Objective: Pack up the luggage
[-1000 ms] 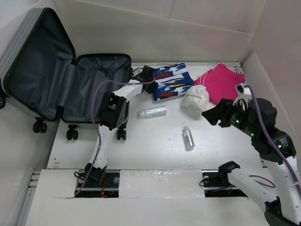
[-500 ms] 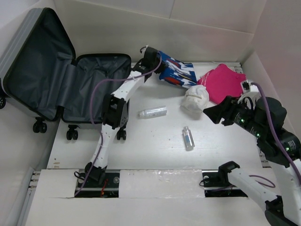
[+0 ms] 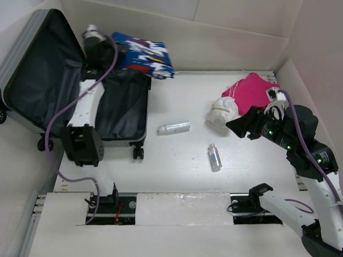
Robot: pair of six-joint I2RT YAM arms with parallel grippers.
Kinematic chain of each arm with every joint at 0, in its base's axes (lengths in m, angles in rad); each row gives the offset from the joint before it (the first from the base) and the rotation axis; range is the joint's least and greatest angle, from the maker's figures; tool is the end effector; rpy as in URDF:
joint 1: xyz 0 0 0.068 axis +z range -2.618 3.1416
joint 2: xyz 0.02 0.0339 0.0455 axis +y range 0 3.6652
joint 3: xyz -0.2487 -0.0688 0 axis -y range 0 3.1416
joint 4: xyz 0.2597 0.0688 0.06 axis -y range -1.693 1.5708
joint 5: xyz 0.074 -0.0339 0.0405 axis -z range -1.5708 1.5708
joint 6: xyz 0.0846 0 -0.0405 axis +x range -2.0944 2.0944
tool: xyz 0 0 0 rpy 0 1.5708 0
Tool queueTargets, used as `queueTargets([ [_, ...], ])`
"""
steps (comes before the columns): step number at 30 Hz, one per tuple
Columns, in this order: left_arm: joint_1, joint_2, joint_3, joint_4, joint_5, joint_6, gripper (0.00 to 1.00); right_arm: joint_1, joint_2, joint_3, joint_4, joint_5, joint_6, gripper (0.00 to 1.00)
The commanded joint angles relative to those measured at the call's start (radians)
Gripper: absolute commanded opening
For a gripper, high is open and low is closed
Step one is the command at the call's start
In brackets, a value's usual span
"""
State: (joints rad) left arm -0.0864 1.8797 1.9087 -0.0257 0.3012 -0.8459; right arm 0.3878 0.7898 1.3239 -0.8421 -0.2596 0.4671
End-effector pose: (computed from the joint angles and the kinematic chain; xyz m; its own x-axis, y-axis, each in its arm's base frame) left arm 0.5042 -0.0689 0.4184 -0.2808 -0.6932 -0.6638 0.2531 0.6137 -0.7479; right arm 0.1643 0.0906 0.4268 -0.5171 0.2589 -0.8158 -0.4022 0.7679 0.4986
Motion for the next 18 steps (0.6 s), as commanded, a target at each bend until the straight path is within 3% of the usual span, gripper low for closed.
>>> queueTargets([
  [1,0.162,-0.178,-0.231,0.304,0.053,-0.013,0.0,0.008,0.0,-0.02,0.077,-0.036,-0.005,0.63],
  [2,0.195,-0.198,-0.39,0.343,0.084,-0.037,0.0,0.008,0.0,-0.02,0.077,-0.036,-0.005,0.63],
  [9,0.315,-0.332,-0.876,0.497,0.11,-0.108,0.0,0.017,0.0,-0.029,0.077,-0.046,-0.015,0.63],
  [13,0.359,-0.387,-0.996,0.456,0.075,-0.159,0.0,0.017,0.009,-0.029,0.077,-0.046,-0.024,0.65],
  [18,0.369,-0.514,-0.99,0.178,-0.155,-0.139,0.07,0.017,0.019,-0.038,0.077,-0.026,-0.024,0.77],
])
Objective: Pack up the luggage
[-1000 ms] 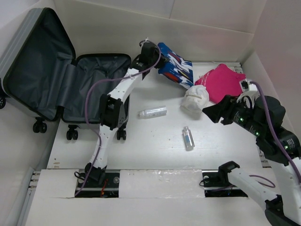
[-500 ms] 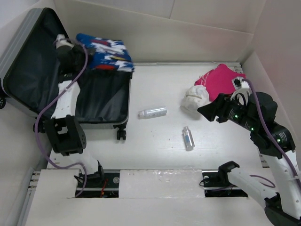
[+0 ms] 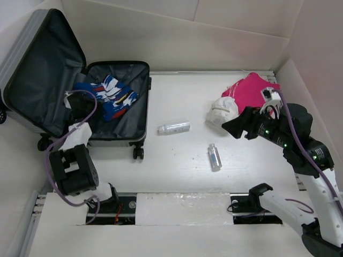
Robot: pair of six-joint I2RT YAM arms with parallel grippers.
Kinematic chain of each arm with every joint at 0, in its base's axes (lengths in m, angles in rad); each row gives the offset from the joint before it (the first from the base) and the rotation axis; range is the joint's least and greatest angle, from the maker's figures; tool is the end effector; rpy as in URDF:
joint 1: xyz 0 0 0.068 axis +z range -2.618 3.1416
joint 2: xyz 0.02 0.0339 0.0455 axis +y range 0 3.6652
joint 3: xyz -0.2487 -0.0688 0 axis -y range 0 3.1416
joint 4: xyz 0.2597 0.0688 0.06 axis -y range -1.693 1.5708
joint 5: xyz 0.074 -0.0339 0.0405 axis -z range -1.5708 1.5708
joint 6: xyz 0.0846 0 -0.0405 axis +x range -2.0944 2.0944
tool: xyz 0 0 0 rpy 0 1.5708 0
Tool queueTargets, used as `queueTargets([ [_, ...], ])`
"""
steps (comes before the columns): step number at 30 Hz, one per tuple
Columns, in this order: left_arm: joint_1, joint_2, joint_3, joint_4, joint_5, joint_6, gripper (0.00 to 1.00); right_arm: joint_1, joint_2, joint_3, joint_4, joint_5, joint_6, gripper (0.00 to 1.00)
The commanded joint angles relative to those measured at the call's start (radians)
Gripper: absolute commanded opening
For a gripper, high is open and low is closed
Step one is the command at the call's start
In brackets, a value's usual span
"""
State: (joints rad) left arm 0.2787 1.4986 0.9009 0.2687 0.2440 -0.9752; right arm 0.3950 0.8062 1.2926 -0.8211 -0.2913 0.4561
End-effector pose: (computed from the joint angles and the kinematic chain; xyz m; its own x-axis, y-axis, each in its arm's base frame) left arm 0.3885 0.0899 0.2146 -0.1352 -0.8742 -0.4663 -0.2836 0.4851 -0.8272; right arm 0.1714 0.0978 0.4165 -0.5448 0.2299 -0.8064 -0.4222 0.7557 0.5007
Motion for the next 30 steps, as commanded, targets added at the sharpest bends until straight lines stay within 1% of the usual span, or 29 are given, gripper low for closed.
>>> queueTargets([
  [1,0.004,-0.156,0.03,-0.231,-0.153,-0.01,0.1,0.01,0.002,-0.007,0.056,0.006,-0.022,0.78],
  [2,0.004,-0.179,0.059,-0.284,-0.258,-0.01,0.13,0.01,0.002,-0.007,0.047,0.015,-0.022,0.81],
  [3,0.004,-0.202,0.075,-0.331,-0.308,-0.019,0.16,0.01,0.013,-0.007,0.046,0.03,-0.022,0.84],
  [5,0.004,-0.279,0.099,-0.414,-0.415,-0.019,0.27,0.01,0.024,-0.007,0.036,0.056,-0.022,0.85],
  [7,0.004,-0.343,0.113,-0.447,-0.455,-0.019,0.36,0.01,0.048,0.005,0.036,0.109,-0.022,0.85],
  [9,0.004,-0.368,0.142,-0.494,-0.465,-0.01,0.43,0.01,0.085,0.02,0.027,0.17,-0.022,0.86],
  [12,0.004,-0.405,0.142,-0.542,-0.434,0.007,0.45,0.01,0.137,0.049,0.027,0.239,-0.011,0.86],
  [13,0.004,-0.417,0.142,-0.542,-0.434,0.021,0.45,0.01,0.151,0.05,0.027,0.298,-0.011,0.86],
  [14,0.004,-0.446,0.129,-0.533,-0.424,0.058,0.45,0.001,0.166,0.059,0.027,0.334,0.007,0.86],
  [15,-0.016,-0.446,0.119,-0.482,-0.423,0.087,0.46,0.001,0.198,0.059,0.027,0.359,0.028,0.86],
  [16,-0.029,-0.446,0.11,-0.453,-0.387,0.125,0.5,-0.034,0.214,0.059,0.027,0.374,0.029,0.84],
  [17,-0.039,-0.433,0.121,-0.453,-0.373,0.153,0.5,-0.054,0.232,0.068,0.039,0.383,0.044,0.83],
  [18,-0.039,-0.381,0.137,-0.462,-0.355,0.162,0.5,-0.077,0.266,0.068,0.039,0.383,0.053,0.77],
  [19,-0.039,-0.353,0.15,-0.459,-0.244,0.162,0.5,-0.132,0.283,0.077,0.068,0.383,0.076,0.75],
  [20,-0.039,-0.33,0.15,-0.433,-0.17,0.174,0.47,-0.166,0.3,0.077,0.083,0.392,0.087,0.73],
  [21,-0.1,-0.302,0.141,-0.404,-0.123,0.175,0.46,-0.201,0.336,0.077,0.1,0.392,0.096,0.73],
  [22,-0.157,-0.302,0.141,-0.338,-0.109,0.193,0.46,-0.238,0.355,0.077,0.115,0.392,0.119,0.73],
  [23,-0.224,-0.285,0.165,-0.313,-0.109,0.217,0.47,-0.311,0.375,0.077,0.149,0.392,0.133,0.73],
  [24,-0.298,-0.267,0.2,-0.313,-0.129,0.243,0.47,-0.347,0.398,0.077,0.163,0.392,0.145,0.73],
  [25,-0.463,-0.206,0.248,-0.347,-0.155,0.271,0.49,-0.379,0.456,0.086,0.163,0.402,0.16,0.74],
  [26,-0.548,-0.166,0.367,-0.367,-0.198,0.339,0.5,-0.44,0.487,0.096,0.154,0.402,0.203,0.76],
  [27,-0.623,-0.123,0.435,-0.397,-0.222,0.364,0.52,-0.47,0.514,0.096,0.154,0.402,0.225,0.76],
  [28,-0.754,-0.042,0.496,-0.431,-0.25,0.377,0.52,-0.498,0.554,0.073,0.174,0.39,0.242,0.77],
  [29,-0.839,0.015,0.618,-0.466,-0.249,0.386,0.52,-0.572,0.577,0.032,0.236,0.368,0.287,0.79],
  [30,-0.84,0.015,0.619,-0.467,-0.249,0.386,0.52,-0.573,0.577,0.031,0.237,0.359,0.288,0.79],
])
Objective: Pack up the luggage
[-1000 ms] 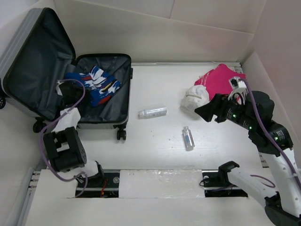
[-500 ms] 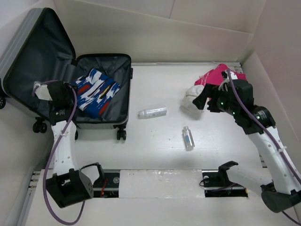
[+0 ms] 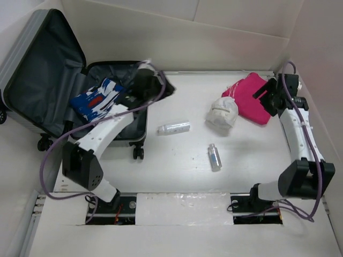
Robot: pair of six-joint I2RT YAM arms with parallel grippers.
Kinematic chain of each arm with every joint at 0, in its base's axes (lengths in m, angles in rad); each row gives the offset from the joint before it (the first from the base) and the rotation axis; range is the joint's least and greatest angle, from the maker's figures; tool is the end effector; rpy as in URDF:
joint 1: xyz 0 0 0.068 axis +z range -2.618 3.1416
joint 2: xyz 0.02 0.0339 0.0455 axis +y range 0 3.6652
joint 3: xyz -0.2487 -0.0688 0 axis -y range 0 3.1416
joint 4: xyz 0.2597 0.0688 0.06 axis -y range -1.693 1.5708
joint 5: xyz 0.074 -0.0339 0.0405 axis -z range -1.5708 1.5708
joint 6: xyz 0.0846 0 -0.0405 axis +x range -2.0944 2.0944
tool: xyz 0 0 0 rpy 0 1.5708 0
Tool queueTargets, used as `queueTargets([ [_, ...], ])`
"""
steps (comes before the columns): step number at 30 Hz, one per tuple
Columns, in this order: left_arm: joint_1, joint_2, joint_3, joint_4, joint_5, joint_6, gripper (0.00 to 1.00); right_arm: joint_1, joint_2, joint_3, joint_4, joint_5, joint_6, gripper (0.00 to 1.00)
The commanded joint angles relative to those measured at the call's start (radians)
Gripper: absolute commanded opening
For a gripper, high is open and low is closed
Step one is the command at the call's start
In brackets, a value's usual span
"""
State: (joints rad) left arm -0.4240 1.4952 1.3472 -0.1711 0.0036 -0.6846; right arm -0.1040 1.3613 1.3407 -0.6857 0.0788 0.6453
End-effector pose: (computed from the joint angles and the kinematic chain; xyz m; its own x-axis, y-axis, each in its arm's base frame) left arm 0.3804 -0.1720 0.3328 -0.4836 -0.4755 -0.7348 0.1403 0.7866 -0.6013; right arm 0.3470 -0.0429 0.3086 -0.4177 0.6464 -0.6385 0.5185 0.7466 0.4167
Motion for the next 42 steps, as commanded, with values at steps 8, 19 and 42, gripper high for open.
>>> queueTargets([
  [8,-0.321,0.054,0.095,0.114,0.182,0.047,0.54,-0.267,0.14,-0.202,0.179,0.023,0.126,0.8],
  [19,-0.343,-0.007,-0.124,0.194,0.285,0.014,0.54,-0.295,0.353,-0.178,0.27,-0.132,0.246,0.8],
  [42,-0.303,-0.026,-0.102,0.085,0.268,0.077,0.55,0.015,0.486,-0.052,0.241,-0.068,0.347,0.41],
])
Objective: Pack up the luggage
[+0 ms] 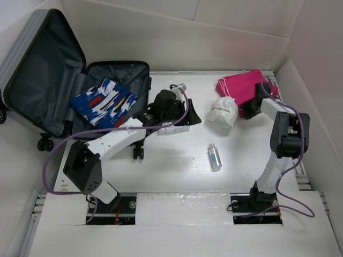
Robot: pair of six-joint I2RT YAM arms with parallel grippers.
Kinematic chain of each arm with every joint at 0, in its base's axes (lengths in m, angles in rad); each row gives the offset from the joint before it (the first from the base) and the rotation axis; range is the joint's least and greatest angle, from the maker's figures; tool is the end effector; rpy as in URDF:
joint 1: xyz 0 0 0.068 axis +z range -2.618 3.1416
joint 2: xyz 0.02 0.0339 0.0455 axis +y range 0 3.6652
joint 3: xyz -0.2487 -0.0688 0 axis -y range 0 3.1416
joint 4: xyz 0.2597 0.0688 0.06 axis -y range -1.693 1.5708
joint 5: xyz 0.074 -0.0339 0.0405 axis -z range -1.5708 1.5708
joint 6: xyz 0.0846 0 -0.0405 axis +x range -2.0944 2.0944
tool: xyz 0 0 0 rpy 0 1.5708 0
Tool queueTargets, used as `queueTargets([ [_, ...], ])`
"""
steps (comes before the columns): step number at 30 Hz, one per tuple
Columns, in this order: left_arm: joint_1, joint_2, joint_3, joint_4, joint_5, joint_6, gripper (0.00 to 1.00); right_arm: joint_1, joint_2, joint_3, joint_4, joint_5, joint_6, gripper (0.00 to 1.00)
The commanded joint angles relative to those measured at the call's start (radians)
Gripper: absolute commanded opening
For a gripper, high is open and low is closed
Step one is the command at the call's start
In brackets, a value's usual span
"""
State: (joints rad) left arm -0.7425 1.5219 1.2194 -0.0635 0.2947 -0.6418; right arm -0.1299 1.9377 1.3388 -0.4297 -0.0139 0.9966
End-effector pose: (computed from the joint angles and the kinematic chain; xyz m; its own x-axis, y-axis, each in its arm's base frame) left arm 0.2916 -0.3009 0.2864 -0.7181 -0.1184 -0.6857 0.5205 0.5627 -0.6423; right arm 0.4358 -0.0557 0.1130 -0.3586 0.8935 -0.2703 0.7796 0.4459 0.4397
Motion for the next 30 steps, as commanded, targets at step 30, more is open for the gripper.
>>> queueTargets([
  [30,-0.097,0.787,1.131,-0.347,-0.22,0.289,0.68,-0.005,-0.871,-0.314,-0.265,-0.07,-0.245,0.87],
])
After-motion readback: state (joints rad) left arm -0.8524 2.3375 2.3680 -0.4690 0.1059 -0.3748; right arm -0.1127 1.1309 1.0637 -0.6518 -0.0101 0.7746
